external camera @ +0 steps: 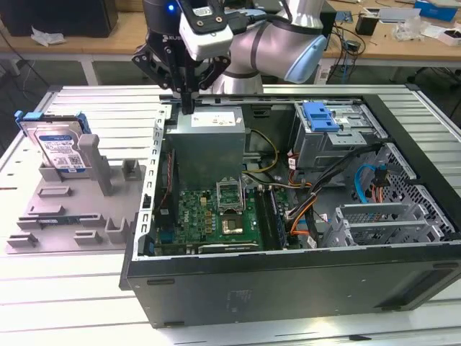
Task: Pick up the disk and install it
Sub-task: 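Reach for the disk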
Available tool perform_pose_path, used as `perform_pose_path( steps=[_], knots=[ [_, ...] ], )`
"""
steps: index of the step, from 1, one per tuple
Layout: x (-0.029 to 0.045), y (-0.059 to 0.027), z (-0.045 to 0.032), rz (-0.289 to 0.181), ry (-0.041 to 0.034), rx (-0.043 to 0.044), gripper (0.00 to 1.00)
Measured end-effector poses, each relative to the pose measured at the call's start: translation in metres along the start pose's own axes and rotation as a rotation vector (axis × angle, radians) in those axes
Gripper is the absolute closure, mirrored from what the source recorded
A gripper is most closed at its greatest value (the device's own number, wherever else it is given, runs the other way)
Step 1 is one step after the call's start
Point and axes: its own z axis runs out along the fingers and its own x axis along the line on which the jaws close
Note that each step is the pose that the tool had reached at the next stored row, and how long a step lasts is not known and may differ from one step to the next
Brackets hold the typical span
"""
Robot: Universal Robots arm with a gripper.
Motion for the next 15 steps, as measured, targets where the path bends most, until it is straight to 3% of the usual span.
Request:
perform_pose_path(
  steps=[8,15],
  knots=[
    [0.0178,0.0082,0.0004,0.0,0.0053,0.0003,0.89],
    [0.0438,0.0156,0.001,0.0,0.0104,0.0006,0.89]
  ],
)
